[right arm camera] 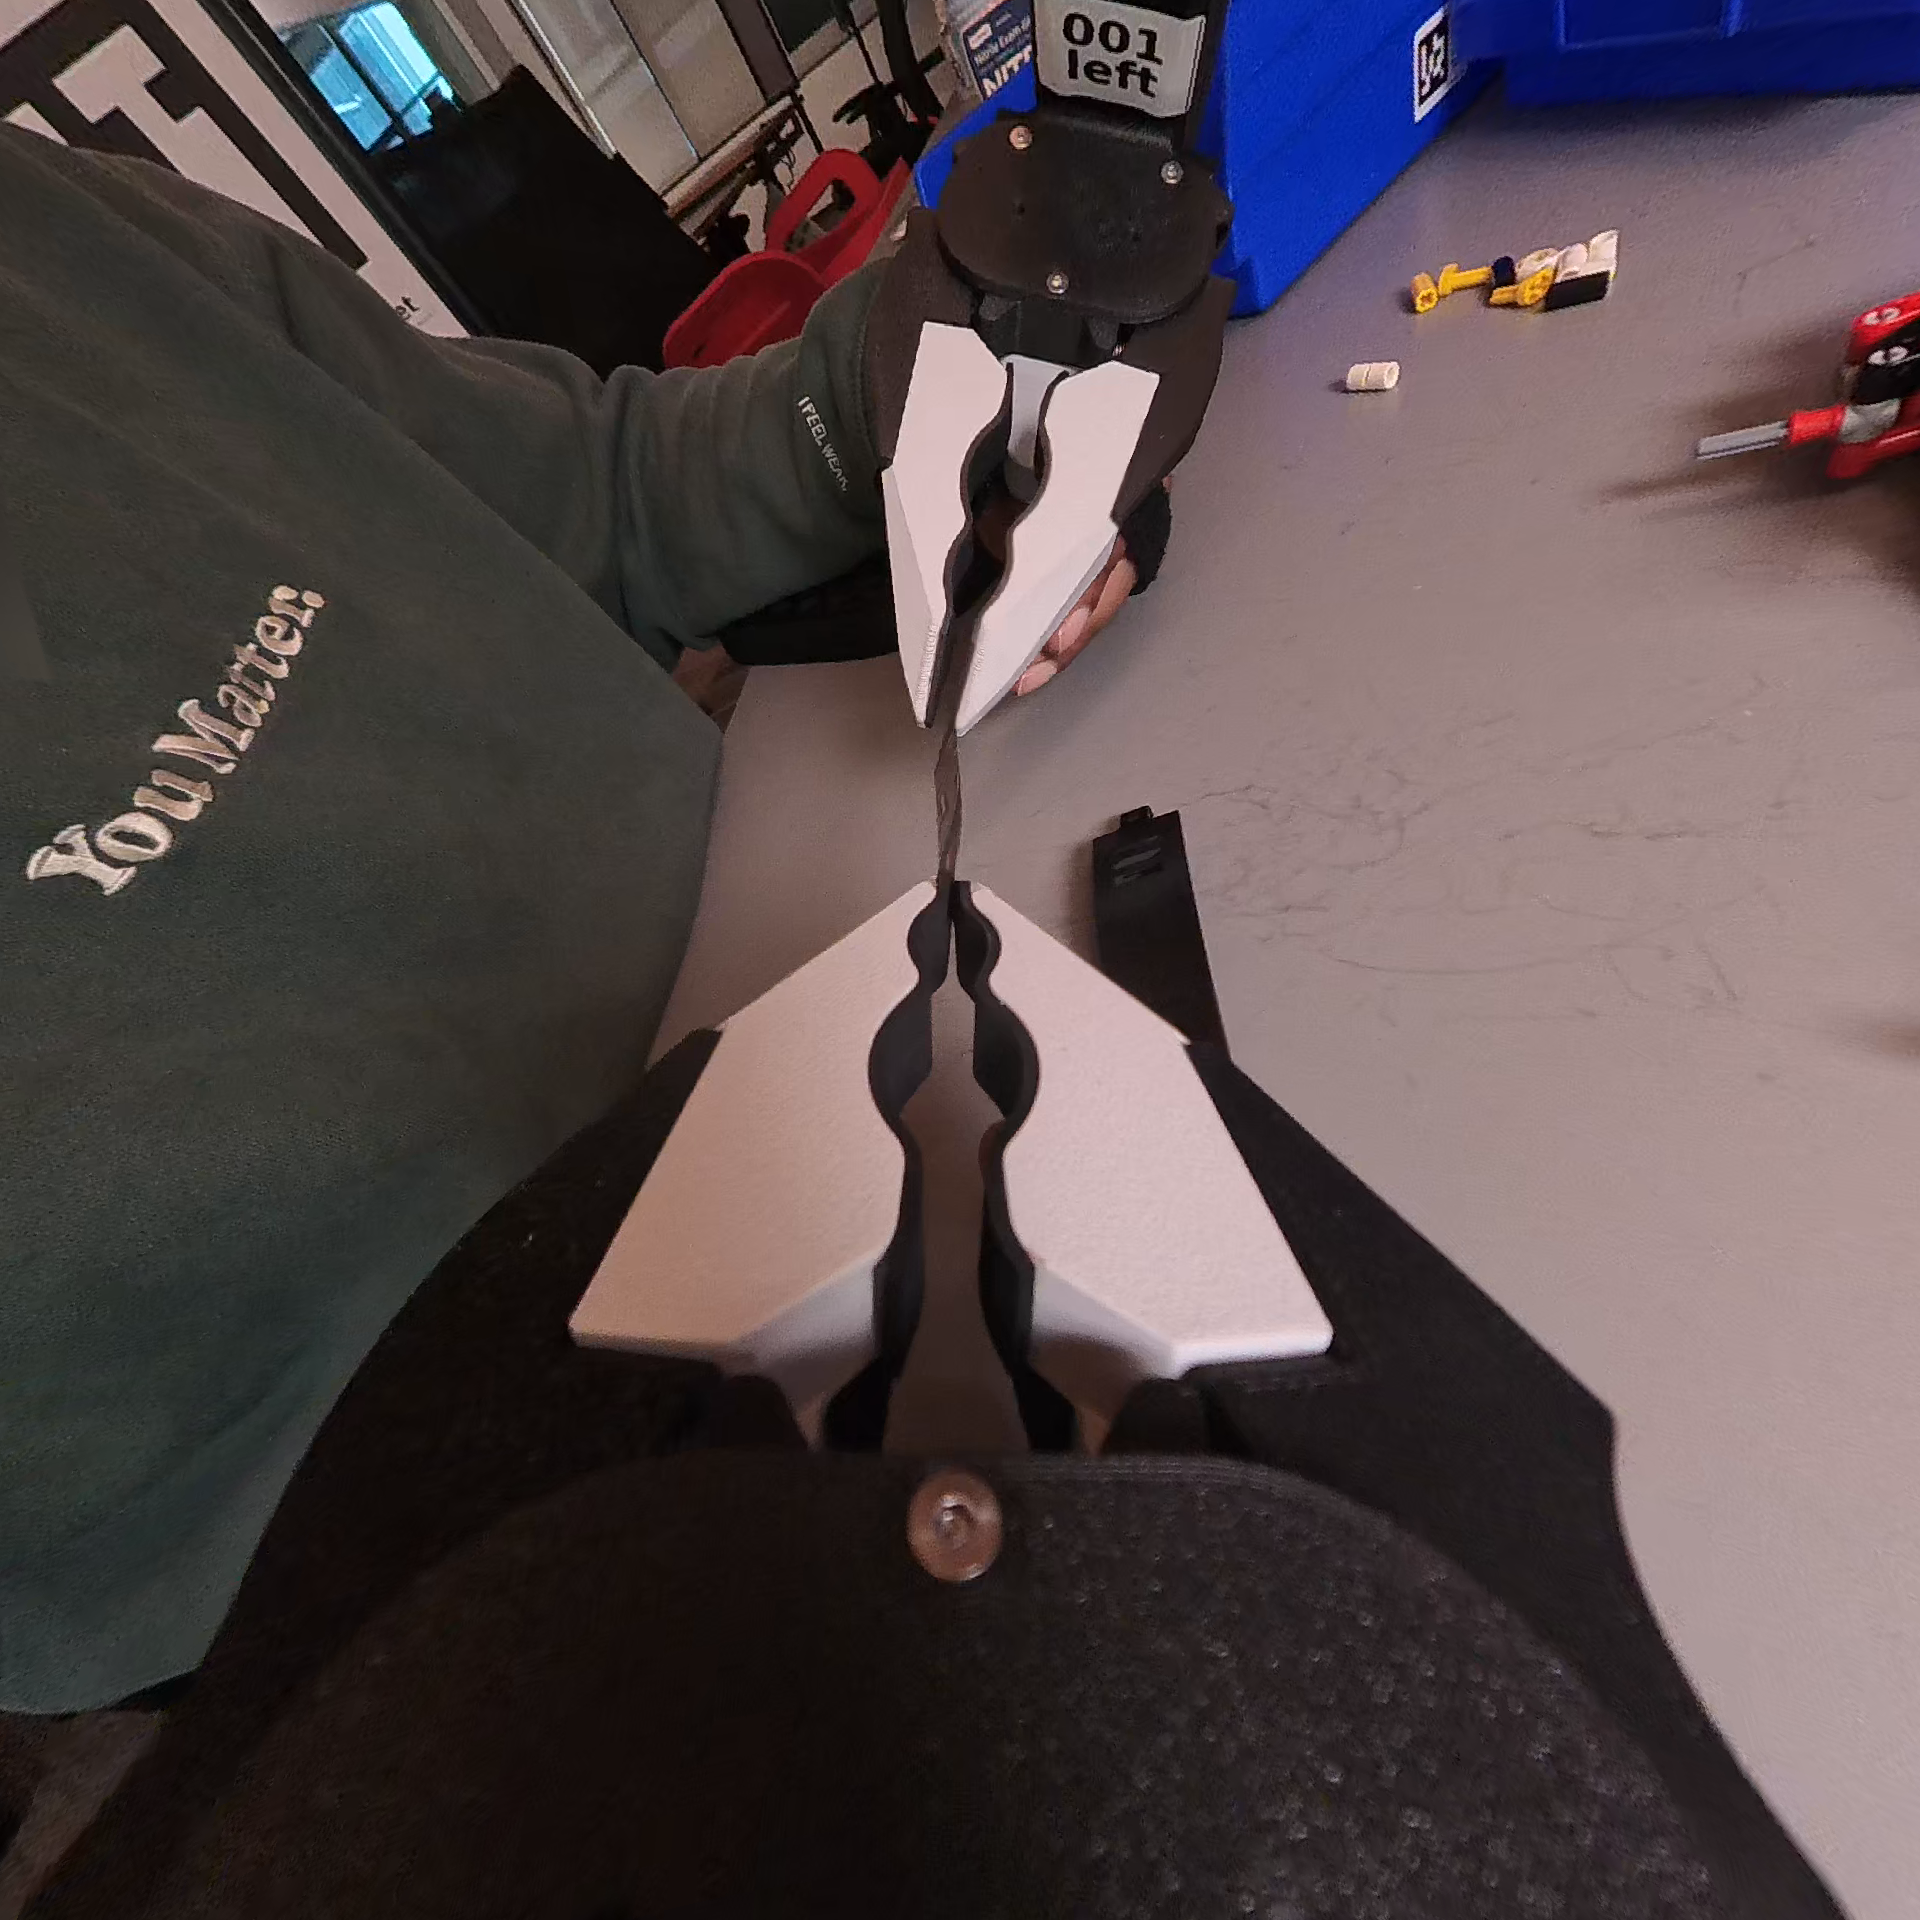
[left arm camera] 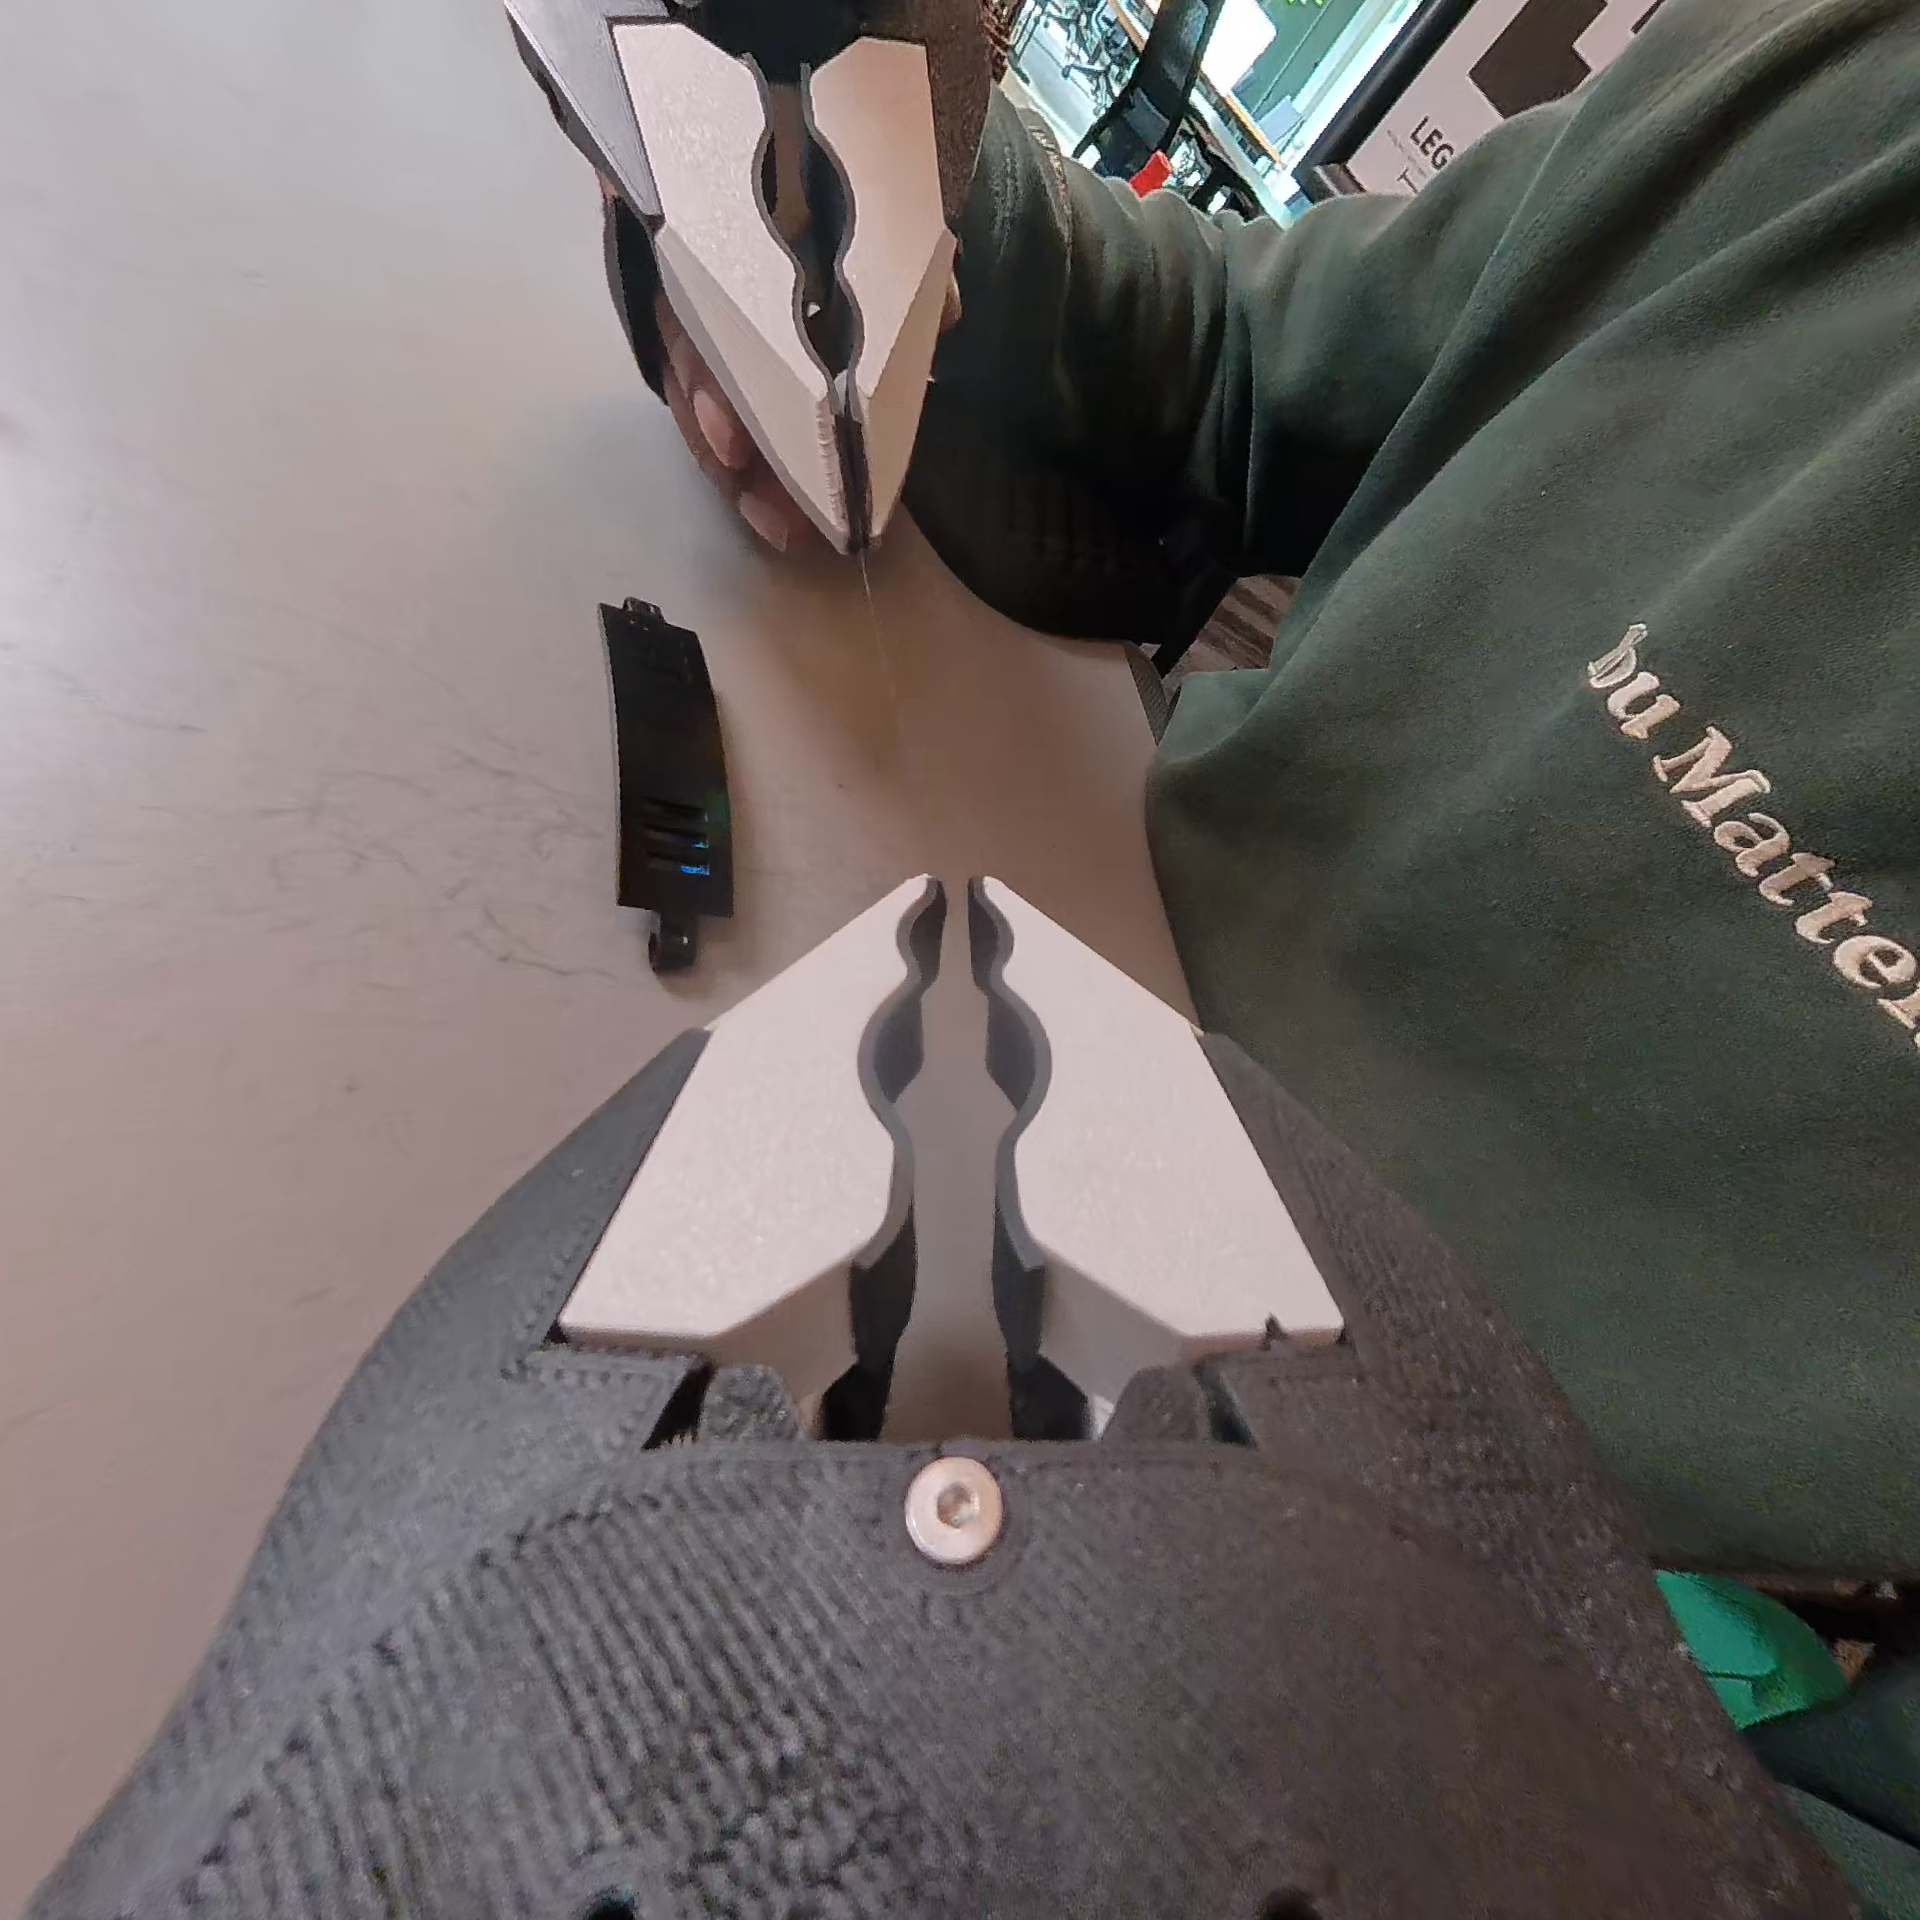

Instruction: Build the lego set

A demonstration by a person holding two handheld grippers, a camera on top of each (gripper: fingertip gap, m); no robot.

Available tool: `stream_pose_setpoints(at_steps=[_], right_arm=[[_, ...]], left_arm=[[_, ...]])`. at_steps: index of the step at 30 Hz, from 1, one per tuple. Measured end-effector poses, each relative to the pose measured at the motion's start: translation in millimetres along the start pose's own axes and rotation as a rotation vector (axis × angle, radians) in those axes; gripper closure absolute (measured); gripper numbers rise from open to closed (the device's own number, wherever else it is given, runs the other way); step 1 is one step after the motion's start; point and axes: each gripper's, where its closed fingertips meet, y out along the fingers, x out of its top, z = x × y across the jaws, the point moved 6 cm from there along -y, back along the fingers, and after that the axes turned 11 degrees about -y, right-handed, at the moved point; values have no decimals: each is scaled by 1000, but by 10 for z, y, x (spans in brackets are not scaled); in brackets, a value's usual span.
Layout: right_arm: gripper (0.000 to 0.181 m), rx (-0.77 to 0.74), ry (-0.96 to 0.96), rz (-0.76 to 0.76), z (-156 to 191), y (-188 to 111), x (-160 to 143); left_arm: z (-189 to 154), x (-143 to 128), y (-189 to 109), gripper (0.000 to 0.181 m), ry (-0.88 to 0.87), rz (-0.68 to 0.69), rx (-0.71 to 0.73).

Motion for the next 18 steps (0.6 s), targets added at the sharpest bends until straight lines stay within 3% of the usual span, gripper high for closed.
stream_pose_setpoints(at_steps=[10,18], right_arm=[[181,4,72,-9,134,-14,-22],[181,-50,269,-161,121,-159,140]], left_arm=[[19,38,-55,147,41,-28,117],[-16,112,-47,139,167,-88,223]])
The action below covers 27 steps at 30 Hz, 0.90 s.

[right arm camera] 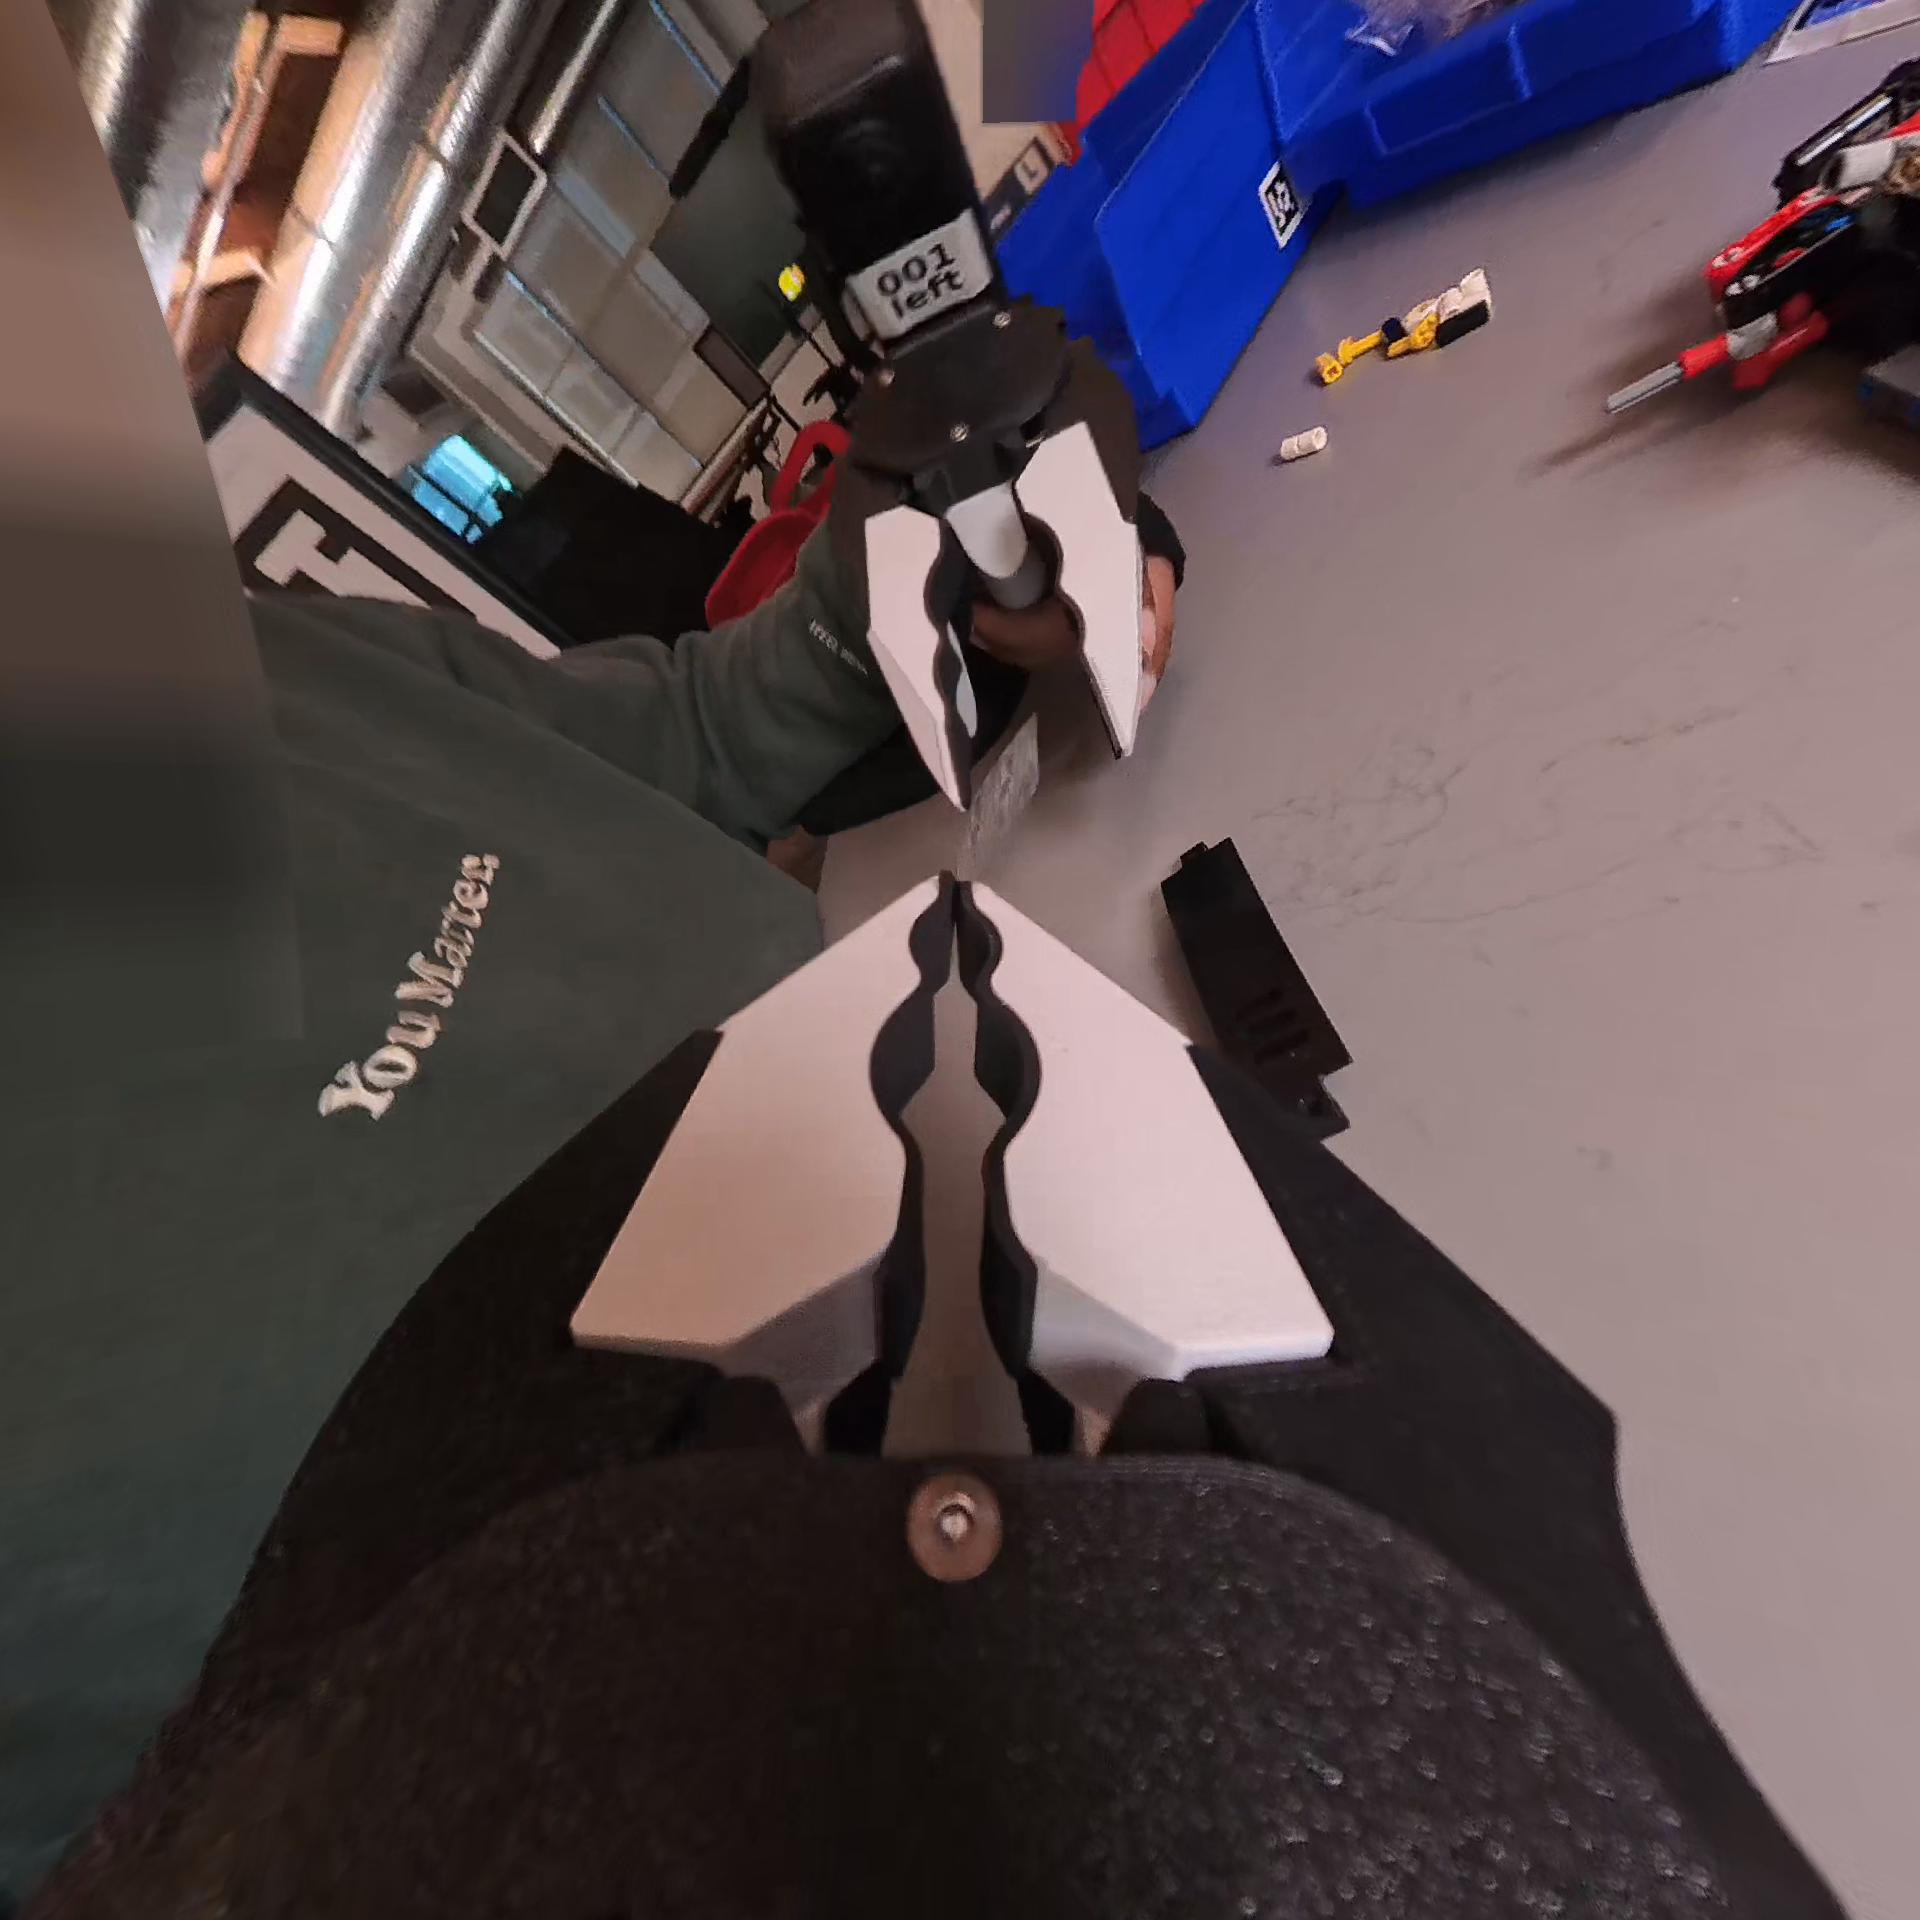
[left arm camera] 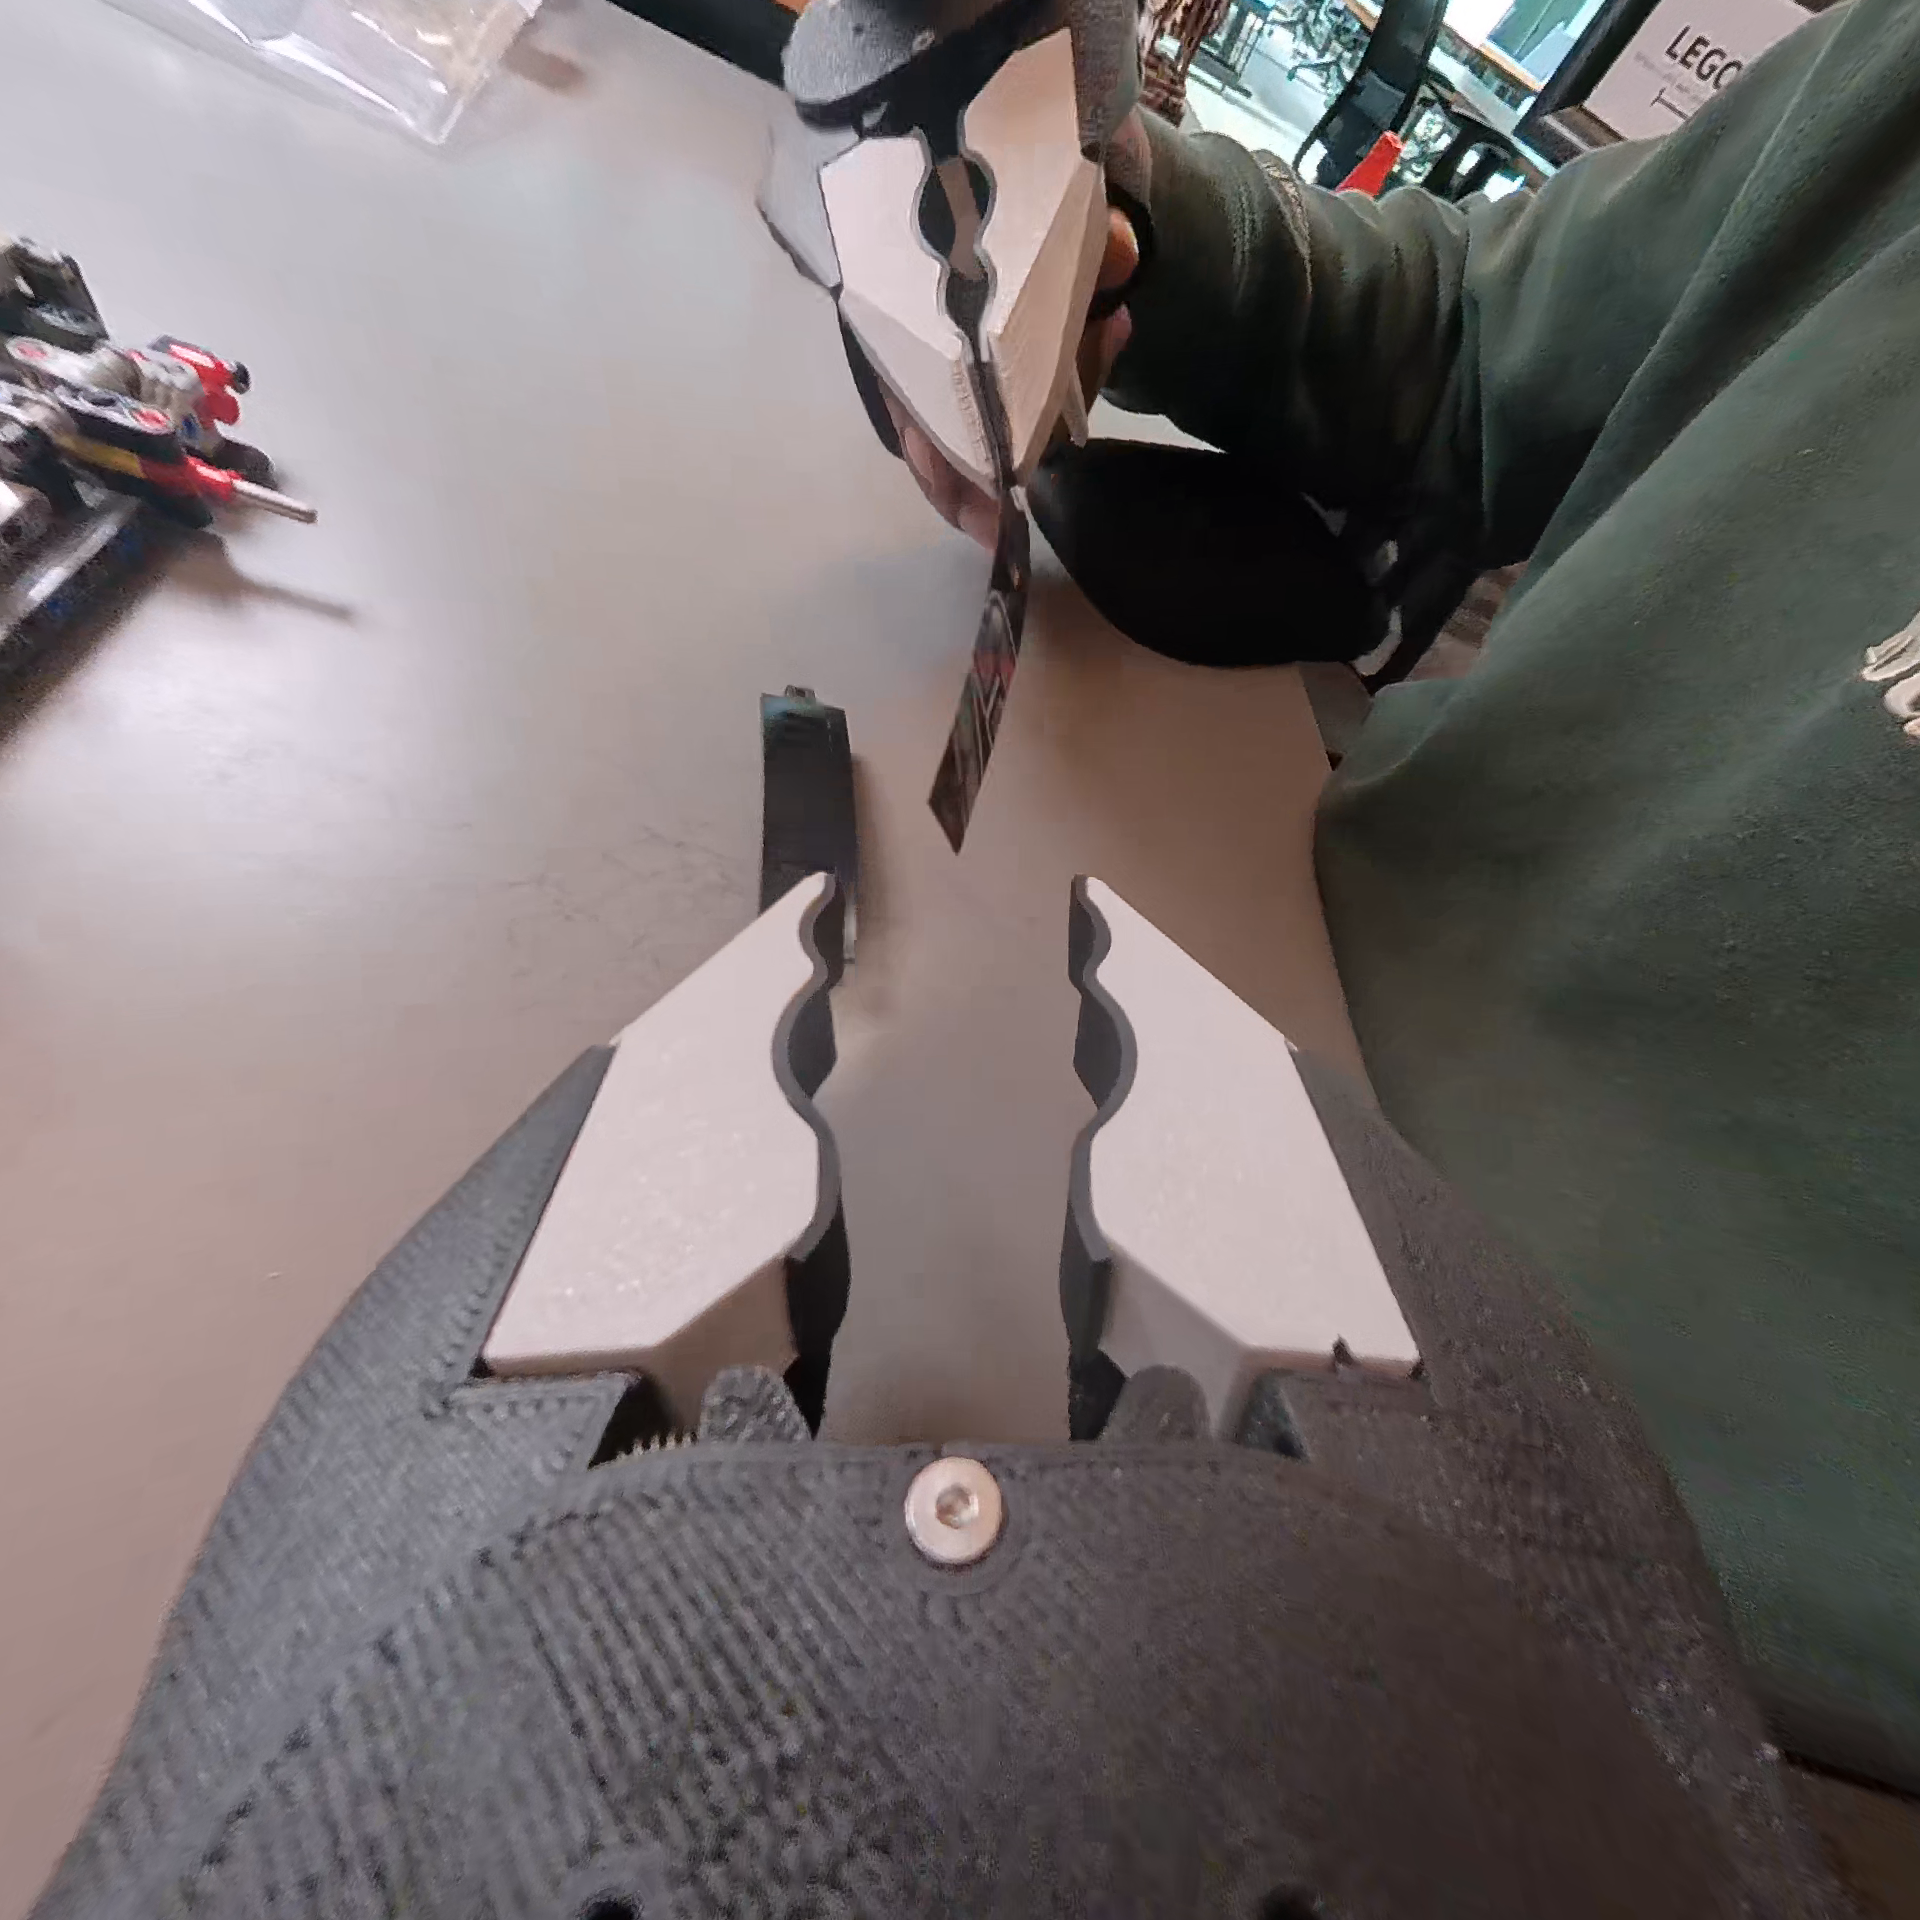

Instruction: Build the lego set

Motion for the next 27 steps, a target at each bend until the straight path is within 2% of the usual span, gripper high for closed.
stream_pose_setpoints(at_steps=[12,19,27], right_arm=[[181,108,305,-228,1,-110,166],[181,140,364,-235,-50,-63,63],[181,170,390,-212,-123,30,-16]], left_arm=[[-74,191,-90,132,398,-207,334],[-116,187,-34,136,460,-244,339],[-115,150,-7,151,466,-233,314]])
